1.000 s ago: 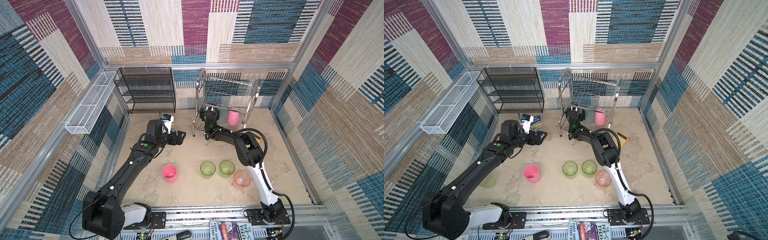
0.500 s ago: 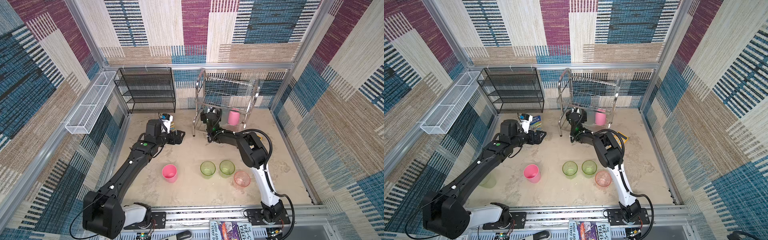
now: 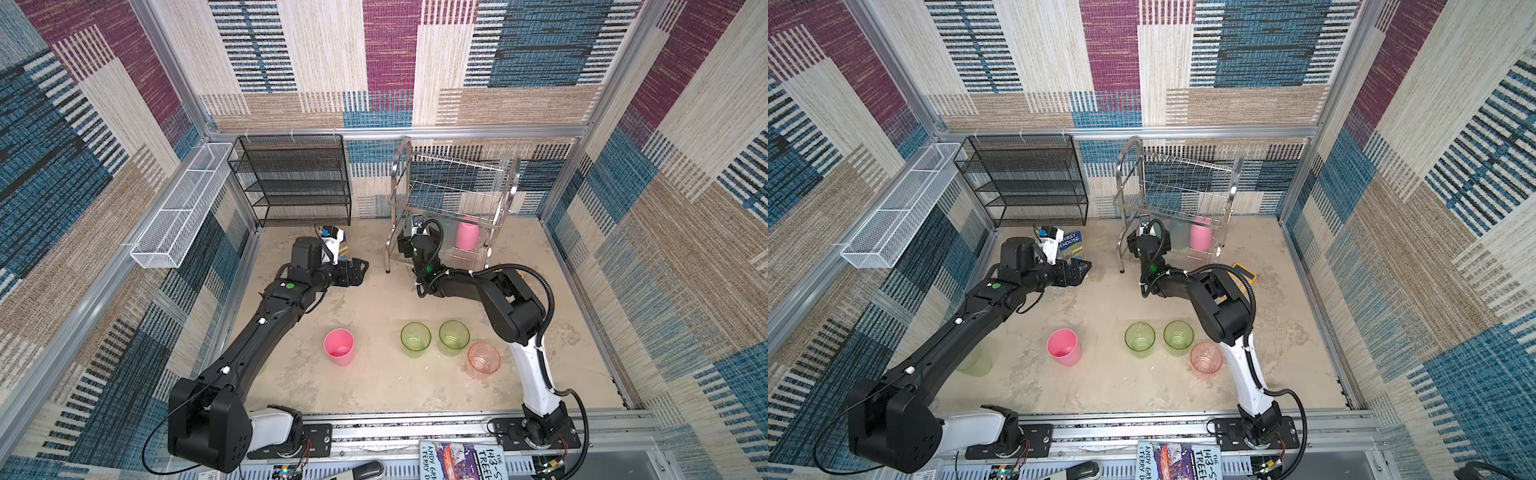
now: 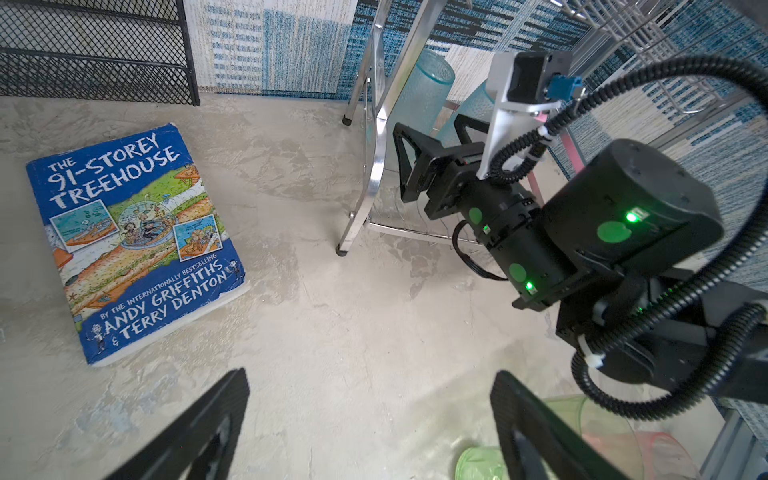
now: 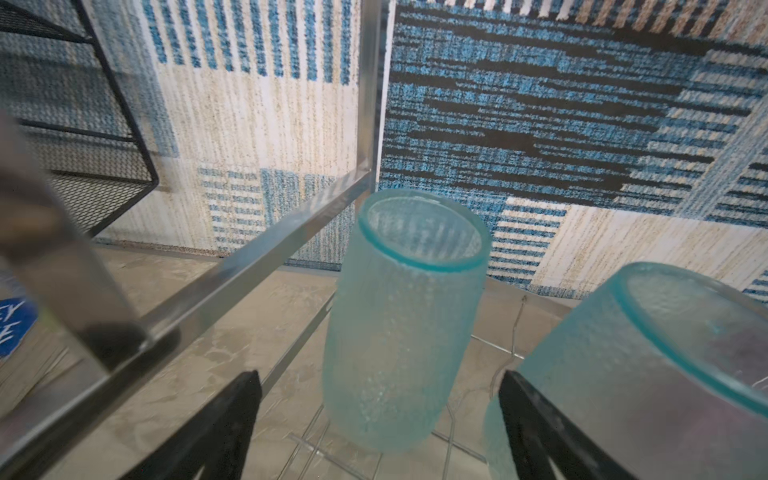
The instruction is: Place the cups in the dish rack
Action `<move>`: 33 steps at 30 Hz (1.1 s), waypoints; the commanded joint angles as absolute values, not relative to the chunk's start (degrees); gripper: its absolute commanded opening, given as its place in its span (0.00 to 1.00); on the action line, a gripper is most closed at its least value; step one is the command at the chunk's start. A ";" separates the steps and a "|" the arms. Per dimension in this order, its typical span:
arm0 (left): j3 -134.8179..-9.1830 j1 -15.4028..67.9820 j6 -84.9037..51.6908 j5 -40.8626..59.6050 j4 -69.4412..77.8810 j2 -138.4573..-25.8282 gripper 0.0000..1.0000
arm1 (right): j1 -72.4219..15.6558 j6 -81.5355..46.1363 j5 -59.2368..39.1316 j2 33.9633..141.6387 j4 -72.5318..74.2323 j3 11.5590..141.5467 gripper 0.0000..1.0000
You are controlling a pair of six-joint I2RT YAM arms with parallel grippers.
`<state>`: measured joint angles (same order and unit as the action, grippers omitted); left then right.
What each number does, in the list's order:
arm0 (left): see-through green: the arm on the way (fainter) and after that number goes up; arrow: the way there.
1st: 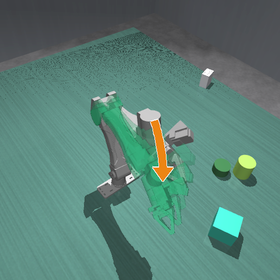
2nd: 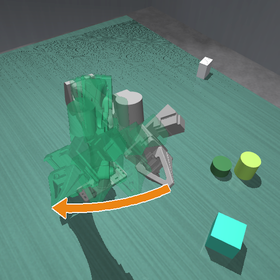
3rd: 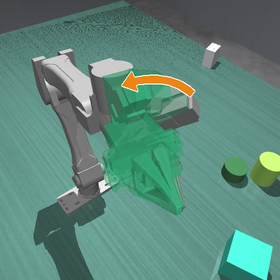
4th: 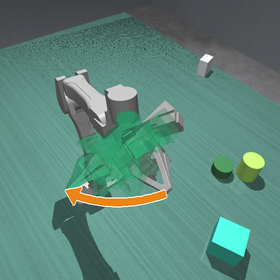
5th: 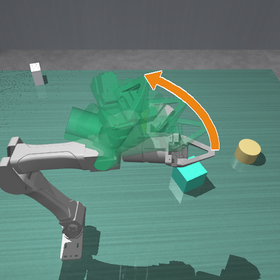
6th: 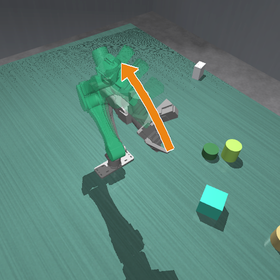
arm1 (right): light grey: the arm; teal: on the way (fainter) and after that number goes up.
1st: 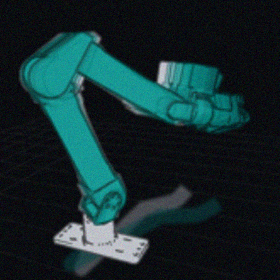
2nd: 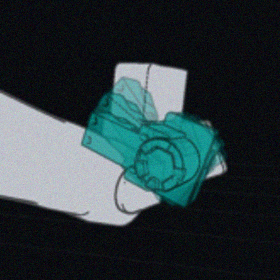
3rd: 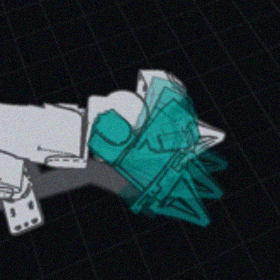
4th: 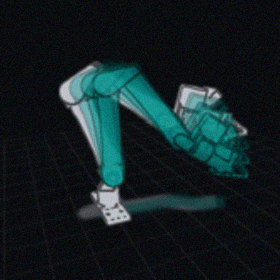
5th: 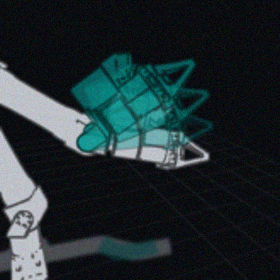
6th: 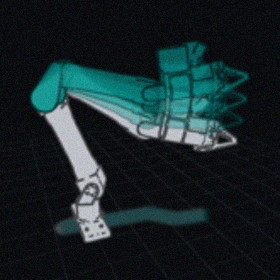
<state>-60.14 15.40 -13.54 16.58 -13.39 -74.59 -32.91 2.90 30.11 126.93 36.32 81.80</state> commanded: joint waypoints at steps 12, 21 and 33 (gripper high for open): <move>-64.49 15.29 -17.74 9.84 -21.29 -79.93 0.92 | -39.75 0.99 22.76 108.54 42.19 61.48 0.91; -69.82 16.01 -16.71 3.02 -30.06 -84.79 0.87 | -42.10 -5.25 10.96 94.26 24.46 54.29 0.89; -77.66 19.20 -19.54 -5.16 -41.30 -86.75 0.84 | -42.19 -14.82 8.88 74.24 -0.89 47.49 0.87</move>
<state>-74.63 18.65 -16.25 -1.96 -35.27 -86.30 -42.15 -10.83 9.45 77.10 6.59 48.66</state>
